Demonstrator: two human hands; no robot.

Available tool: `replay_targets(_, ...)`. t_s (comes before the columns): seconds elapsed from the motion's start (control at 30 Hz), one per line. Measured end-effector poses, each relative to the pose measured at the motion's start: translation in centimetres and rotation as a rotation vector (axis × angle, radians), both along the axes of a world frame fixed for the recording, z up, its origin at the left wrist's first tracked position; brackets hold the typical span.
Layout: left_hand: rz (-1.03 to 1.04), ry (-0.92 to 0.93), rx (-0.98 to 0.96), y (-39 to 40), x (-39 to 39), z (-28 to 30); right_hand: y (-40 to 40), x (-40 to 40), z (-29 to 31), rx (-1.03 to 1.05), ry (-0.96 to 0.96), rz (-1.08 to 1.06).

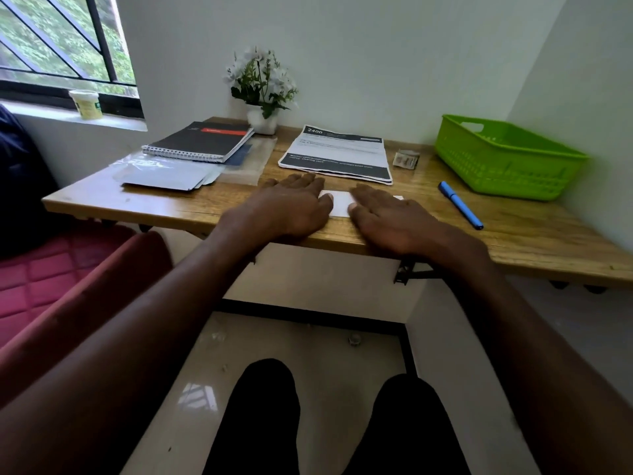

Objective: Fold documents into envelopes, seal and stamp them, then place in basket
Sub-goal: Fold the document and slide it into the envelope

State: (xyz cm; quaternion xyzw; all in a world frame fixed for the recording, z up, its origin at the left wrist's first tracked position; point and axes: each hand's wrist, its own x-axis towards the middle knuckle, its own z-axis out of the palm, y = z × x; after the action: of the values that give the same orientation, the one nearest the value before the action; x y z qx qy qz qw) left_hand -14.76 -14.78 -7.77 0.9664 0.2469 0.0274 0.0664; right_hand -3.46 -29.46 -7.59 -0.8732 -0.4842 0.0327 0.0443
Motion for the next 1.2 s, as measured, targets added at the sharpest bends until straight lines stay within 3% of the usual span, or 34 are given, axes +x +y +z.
replay_targets(0.17,0.192,-0.075,0.001,-0.3,-0.7,-0.8,-1.3,0.2,-0.3,0.050,-0.008,-0.179)
replay_targets(0.33,-0.160,-0.240,0.092,-1.3,-1.6,-0.6,-1.0,-0.9,-0.3,0.192,-0.140,-0.074)
replay_targets(0.5,-0.108,-0.077,0.068,-0.8,-1.0,-0.4,1.0,-0.9,0.1,0.071,-0.010,0.055)
replay_targets(0.73,0.218,-0.099,0.039,-1.9,-1.5,-1.1,-0.8,0.4,-0.7,0.048,-0.006,-0.246)
replay_targets(0.9,0.125,-0.151,0.080,-1.1,-1.6,0.1,-0.7,0.0,-1.3,0.157,-0.051,-0.272)
replay_targets(1.1,0.051,0.148,0.034,1.3,0.2,4.3,-1.0,0.2,-0.8,0.292,-0.036,-0.303)
replay_targets(1.2,-0.008,0.132,0.001,1.6,0.7,5.1,-1.1,0.3,-0.4,0.310,-0.071,-0.300)
